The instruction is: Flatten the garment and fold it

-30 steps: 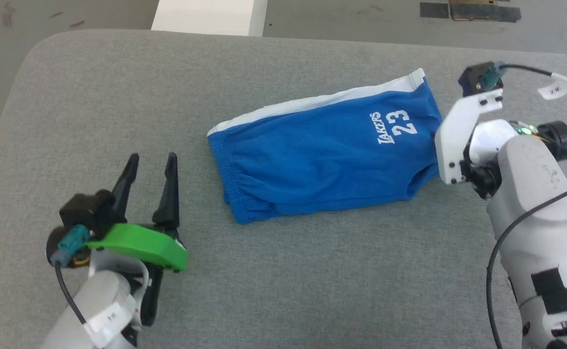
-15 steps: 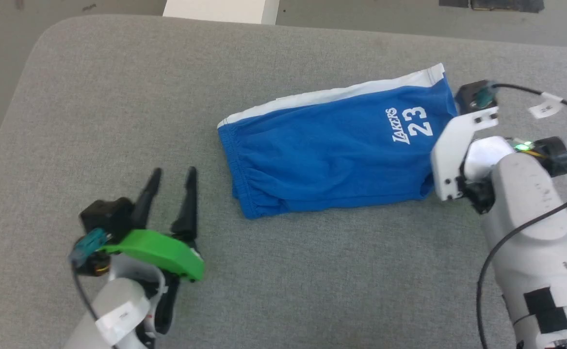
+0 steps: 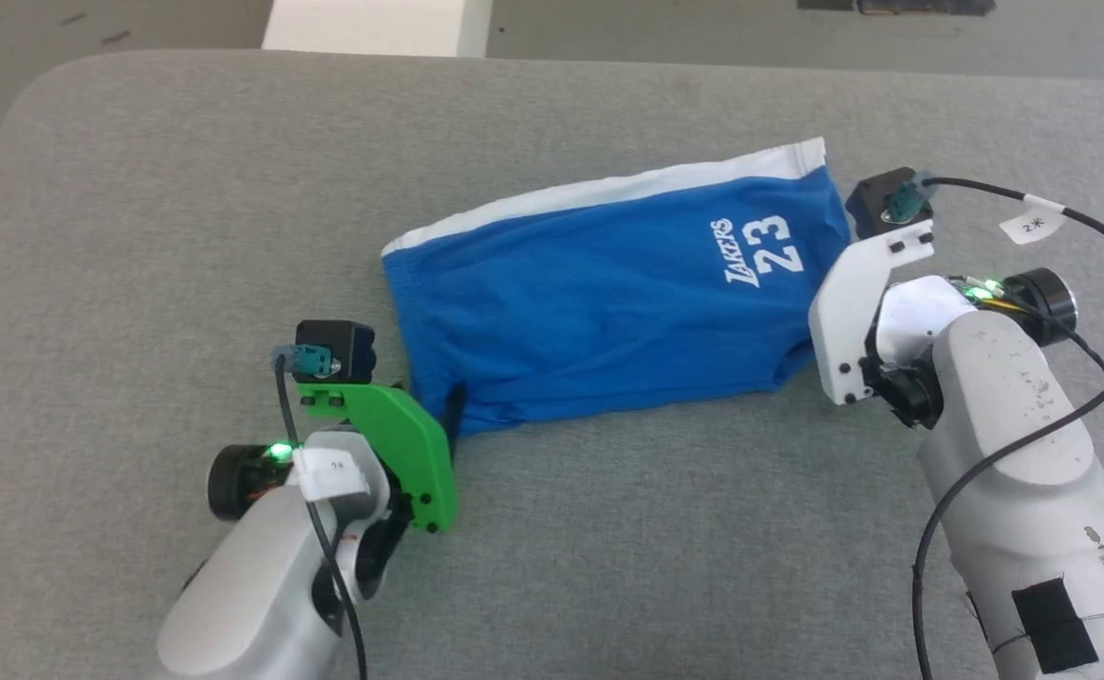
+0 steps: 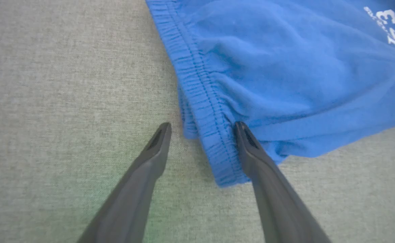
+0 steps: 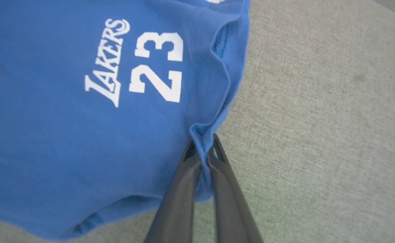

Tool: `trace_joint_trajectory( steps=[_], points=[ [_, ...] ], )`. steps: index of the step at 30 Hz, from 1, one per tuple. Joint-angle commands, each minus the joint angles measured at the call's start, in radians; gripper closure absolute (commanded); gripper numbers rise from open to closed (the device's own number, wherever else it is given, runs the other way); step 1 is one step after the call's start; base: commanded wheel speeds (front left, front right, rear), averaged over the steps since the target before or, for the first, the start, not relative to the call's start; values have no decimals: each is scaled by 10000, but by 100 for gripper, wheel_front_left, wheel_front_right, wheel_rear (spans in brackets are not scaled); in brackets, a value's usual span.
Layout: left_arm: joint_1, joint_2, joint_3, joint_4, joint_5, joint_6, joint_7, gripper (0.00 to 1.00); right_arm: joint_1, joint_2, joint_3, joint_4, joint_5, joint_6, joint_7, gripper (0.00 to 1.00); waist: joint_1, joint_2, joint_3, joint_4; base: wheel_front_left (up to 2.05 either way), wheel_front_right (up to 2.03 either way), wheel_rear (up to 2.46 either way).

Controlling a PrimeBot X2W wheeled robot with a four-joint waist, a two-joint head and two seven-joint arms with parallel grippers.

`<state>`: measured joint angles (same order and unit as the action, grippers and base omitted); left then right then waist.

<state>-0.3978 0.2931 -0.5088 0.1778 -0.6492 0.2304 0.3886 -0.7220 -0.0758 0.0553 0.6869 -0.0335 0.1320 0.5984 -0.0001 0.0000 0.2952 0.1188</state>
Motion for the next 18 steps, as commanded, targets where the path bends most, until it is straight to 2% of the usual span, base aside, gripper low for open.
trace_joint_trajectory(
  steps=[1,4,5,6,7,13,18],
  points=[
    [-172,74,-43,284,29,66,133,0,187,-43,92,-89,120,-13,26,100,1,0,123,-149,0,0,0],
    [-269,78,-180,720,-36,-132,325,0,199,-78,281,-266,267,-13,28,100,1,0,200,-253,0,0,0],
    [-282,52,-220,811,-83,-226,346,40,210,-107,339,-332,321,-13,29,100,1,0,221,-277,0,0,0],
    [-286,38,-246,851,-109,-291,347,75,216,-127,368,-375,354,-13,24,100,1,0,235,-287,0,0,0],
    [-274,-6,-285,909,-195,-432,345,100,231,-168,417,-456,416,-13,25,100,1,0,254,-303,0,0,0],
    [-192,-32,-118,888,-482,-830,-135,100,517,-376,482,-850,749,-13,-11,100,1,0,50,-300,0,0,0],
    [56,237,390,526,-836,-792,-374,100,1164,-554,335,-1396,1419,-13,93,100,1,0,-380,-255,0,0,0]
  ],
)
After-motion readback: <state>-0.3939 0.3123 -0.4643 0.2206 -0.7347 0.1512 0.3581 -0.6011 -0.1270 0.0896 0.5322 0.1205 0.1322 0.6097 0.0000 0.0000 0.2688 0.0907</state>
